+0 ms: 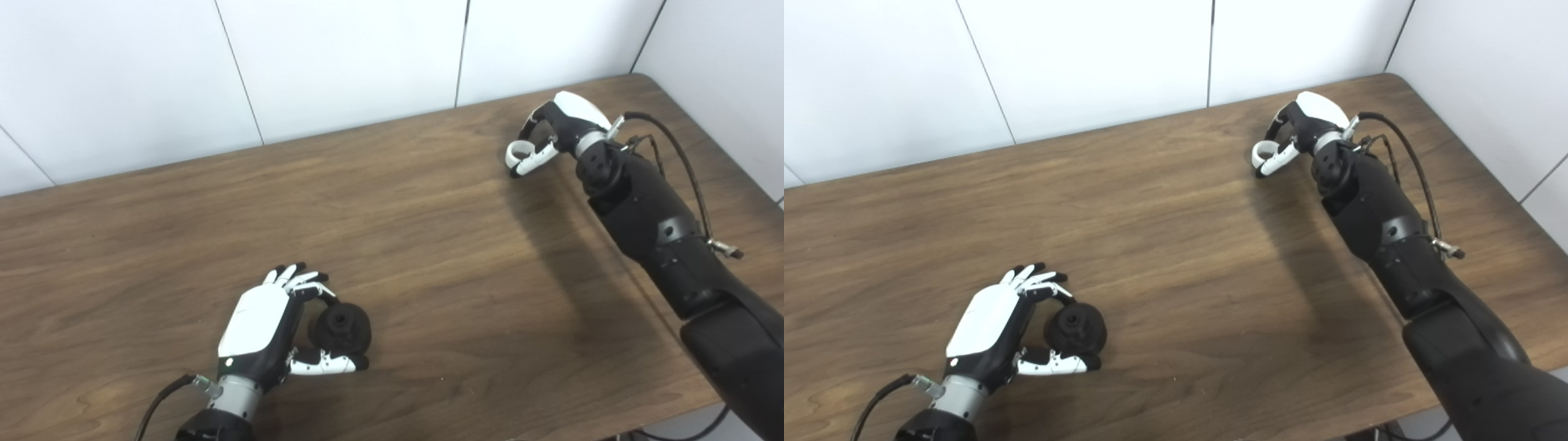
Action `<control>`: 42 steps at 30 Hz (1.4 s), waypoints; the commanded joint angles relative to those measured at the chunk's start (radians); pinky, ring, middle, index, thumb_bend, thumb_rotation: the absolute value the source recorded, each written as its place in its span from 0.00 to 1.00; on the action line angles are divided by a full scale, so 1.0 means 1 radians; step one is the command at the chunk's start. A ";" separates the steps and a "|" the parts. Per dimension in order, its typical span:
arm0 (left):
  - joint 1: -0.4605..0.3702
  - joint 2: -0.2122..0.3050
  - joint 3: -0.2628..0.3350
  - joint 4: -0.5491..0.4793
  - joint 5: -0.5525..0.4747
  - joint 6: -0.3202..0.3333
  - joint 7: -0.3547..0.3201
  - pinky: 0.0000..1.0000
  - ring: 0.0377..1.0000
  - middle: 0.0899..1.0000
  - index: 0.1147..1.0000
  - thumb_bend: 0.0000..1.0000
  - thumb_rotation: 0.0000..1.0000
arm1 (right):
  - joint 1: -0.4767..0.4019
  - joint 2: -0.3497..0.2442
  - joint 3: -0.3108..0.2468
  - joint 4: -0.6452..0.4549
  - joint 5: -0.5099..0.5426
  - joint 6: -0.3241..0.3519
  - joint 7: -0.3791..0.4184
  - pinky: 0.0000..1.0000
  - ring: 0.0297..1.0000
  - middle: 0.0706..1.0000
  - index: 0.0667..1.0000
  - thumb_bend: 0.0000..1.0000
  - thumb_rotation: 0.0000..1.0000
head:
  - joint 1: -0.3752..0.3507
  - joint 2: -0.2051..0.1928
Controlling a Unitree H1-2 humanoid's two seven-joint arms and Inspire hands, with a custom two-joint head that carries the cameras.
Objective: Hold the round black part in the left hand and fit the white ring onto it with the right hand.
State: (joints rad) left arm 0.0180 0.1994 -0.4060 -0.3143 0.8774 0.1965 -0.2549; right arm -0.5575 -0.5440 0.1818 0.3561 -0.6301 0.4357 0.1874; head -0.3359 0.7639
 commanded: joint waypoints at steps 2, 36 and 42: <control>0.030 0.034 0.005 0.027 0.031 0.032 -0.038 1.00 0.96 0.81 0.42 0.52 0.05 | -0.017 -0.041 -0.007 -0.018 0.000 -0.019 -0.013 0.83 0.92 0.82 0.45 0.52 0.13 | -0.001 0.000; 0.035 -0.032 -0.029 0.047 0.100 0.065 -0.043 1.00 0.95 0.81 0.42 0.52 0.06 | -0.010 -0.035 0.181 -0.678 -0.075 -0.045 0.404 0.81 0.92 0.79 0.45 0.52 0.13 | 0.155 0.004; 0.029 -0.051 -0.045 0.044 0.119 0.087 -0.058 1.00 0.95 0.82 0.42 0.52 0.06 | -0.003 0.002 0.192 -0.751 -0.074 -0.041 0.484 0.83 0.92 0.79 0.45 0.52 0.13 | 0.221 0.009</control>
State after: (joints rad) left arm 0.0236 0.1404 -0.4368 -0.3107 0.9650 0.2389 -0.2471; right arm -0.5239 -0.5355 0.3826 -0.3611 -0.6993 0.3995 0.6688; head -0.1135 0.7716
